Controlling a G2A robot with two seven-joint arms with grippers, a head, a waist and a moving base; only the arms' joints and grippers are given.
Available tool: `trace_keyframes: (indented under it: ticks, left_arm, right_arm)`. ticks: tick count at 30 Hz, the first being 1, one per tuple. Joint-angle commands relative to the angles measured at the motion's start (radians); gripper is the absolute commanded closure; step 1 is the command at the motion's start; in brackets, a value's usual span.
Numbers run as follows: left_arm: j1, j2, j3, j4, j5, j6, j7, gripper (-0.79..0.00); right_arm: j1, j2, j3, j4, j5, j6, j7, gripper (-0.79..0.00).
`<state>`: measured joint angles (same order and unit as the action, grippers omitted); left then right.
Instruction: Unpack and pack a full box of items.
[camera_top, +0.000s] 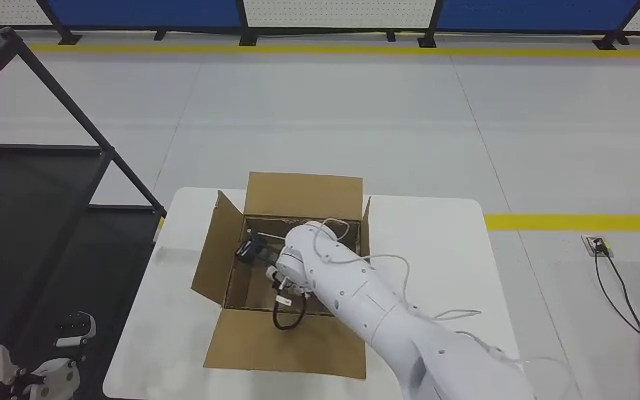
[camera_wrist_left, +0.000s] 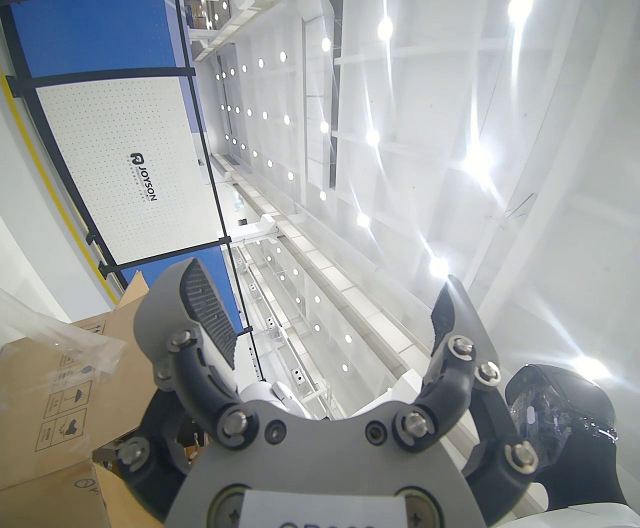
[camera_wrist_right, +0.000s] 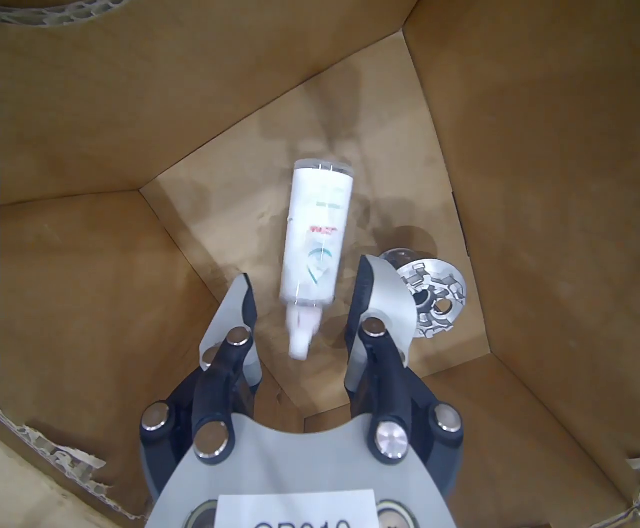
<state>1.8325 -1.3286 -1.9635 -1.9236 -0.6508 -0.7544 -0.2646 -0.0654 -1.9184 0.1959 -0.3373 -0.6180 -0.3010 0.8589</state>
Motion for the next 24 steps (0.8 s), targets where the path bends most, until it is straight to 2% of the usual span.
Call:
trace_keyframes:
  ticks: [1, 7, 14, 19, 21, 24]
  left_arm:
    - [0.0, 0.0, 0.0, 0.0, 0.0, 0.0, 0.0, -0.785]
    - [0.0, 0.0, 0.0, 0.0, 0.0, 0.0, 0.0, -0.785]
    - [0.0, 0.0, 0.0, 0.0, 0.0, 0.0, 0.0, -0.785]
    - [0.0, 0.0, 0.0, 0.0, 0.0, 0.0, 0.0, -0.785]
    - [0.0, 0.0, 0.0, 0.0, 0.0, 0.0, 0.0, -0.785]
    - [0.0, 0.0, 0.0, 0.0, 0.0, 0.0, 0.0, -0.785]
  right_arm:
    - [0.003, -0.008, 0.009, 0.015, 0.006, -0.02, -0.017, -0.44]
    - [0.017, -0.015, 0.037, 0.036, 0.018, -0.087, -0.08, -0.462]
    - [0.039, 0.011, 0.071, -0.008, 0.007, -0.162, -0.163, -0.514]
    - [0.034, 0.064, 0.1, -0.118, -0.037, -0.186, -0.262, -0.529]
    - [0.021, 0.098, 0.118, -0.194, -0.064, -0.178, -0.292, -0.533]
    - [-0.018, 0.164, 0.16, -0.37, -0.121, -0.111, -0.304, -0.545]
